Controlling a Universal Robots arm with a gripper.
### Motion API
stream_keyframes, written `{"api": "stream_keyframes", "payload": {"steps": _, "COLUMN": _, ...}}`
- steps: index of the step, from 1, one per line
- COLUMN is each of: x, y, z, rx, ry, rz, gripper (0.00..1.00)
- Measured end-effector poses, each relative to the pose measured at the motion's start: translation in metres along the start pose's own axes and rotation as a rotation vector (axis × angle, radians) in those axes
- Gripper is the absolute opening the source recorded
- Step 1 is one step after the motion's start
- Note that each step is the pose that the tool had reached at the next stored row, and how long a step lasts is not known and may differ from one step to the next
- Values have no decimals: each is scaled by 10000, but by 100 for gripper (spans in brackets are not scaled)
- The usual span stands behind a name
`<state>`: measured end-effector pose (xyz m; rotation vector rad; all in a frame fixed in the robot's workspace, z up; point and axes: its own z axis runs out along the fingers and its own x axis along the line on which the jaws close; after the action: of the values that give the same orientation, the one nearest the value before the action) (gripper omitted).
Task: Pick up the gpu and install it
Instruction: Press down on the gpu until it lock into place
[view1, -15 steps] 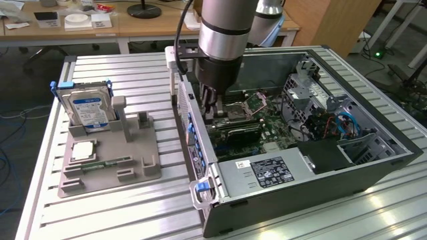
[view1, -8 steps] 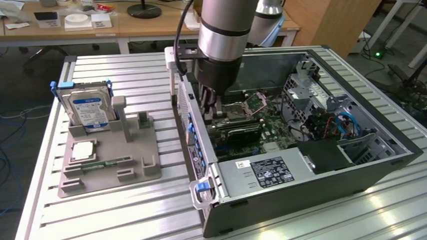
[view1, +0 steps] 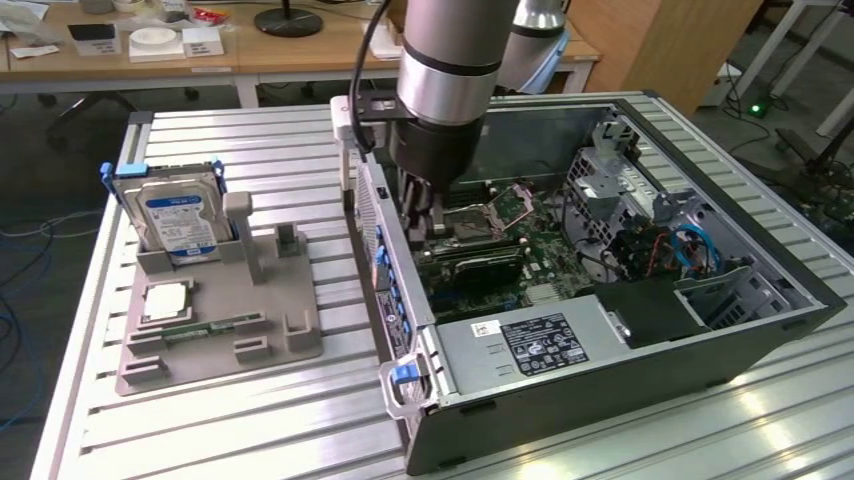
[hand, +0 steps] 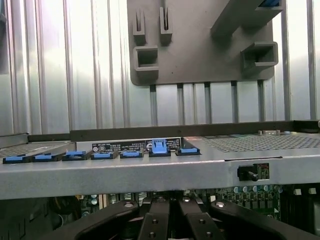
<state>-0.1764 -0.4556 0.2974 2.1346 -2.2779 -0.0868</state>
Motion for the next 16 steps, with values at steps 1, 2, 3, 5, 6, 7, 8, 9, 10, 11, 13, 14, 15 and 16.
{"api": "stream_keyframes", "payload": {"steps": 1, "x": -2, "y": -10, "z": 13, "rx": 2, "ry": -2, "rz": 1, "gripper": 11}}
{"api": "stream_keyframes", "payload": {"steps": 2, "x": -4, "y": -23, "z": 22, "rx": 1, "ry": -2, "rz": 1, "gripper": 11}}
{"api": "stream_keyframes", "payload": {"steps": 3, "x": -8, "y": -40, "z": 24, "rx": 1, "ry": -3, "rz": 0, "gripper": 11}}
{"api": "stream_keyframes", "payload": {"steps": 5, "x": -18, "y": -83, "z": 22, "rx": 0, "ry": -3, "rz": -5, "gripper": 11}}
{"api": "stream_keyframes", "payload": {"steps": 6, "x": -22, "y": -104, "z": 21, "rx": 0, "ry": -3, "rz": -8, "gripper": 11}}
{"api": "stream_keyframes", "payload": {"steps": 7, "x": -26, "y": -127, "z": 20, "rx": 0, "ry": -2, "rz": -12, "gripper": 11}}
{"api": "stream_keyframes", "payload": {"steps": 8, "x": -30, "y": -151, "z": 20, "rx": 0, "ry": -2, "rz": -19, "gripper": 11}}
{"api": "stream_keyframes", "payload": {"steps": 9, "x": -34, "y": -174, "z": 20, "rx": 0, "ry": -2, "rz": -28, "gripper": 11}}
{"api": "stream_keyframes", "payload": {"steps": 10, "x": -37, "y": -197, "z": 19, "rx": -1, "ry": 0, "rz": -38, "gripper": 11}}
{"api": "stream_keyframes", "payload": {"steps": 11, "x": -40, "y": -220, "z": 19, "rx": -2, "ry": 1, "rz": -52, "gripper": 11}}
{"api": "stream_keyframes", "payload": {"steps": 13, "x": -44, "y": -260, "z": 20, "rx": -3, "ry": 1, "rz": -92, "gripper": 11}}
{"api": "stream_keyframes", "payload": {"steps": 14, "x": -45, "y": -281, "z": 19, "rx": -4, "ry": 1, "rz": -114, "gripper": 11}}
{"api": "stream_keyframes", "payload": {"steps": 15, "x": -46, "y": -303, "z": 19, "rx": -5, "ry": 0, "rz": -136, "gripper": 11}}
{"api": "stream_keyframes", "payload": {"steps": 16, "x": -48, "y": -328, "z": 18, "rx": -5, "ry": -1, "rz": -158, "gripper": 11}}
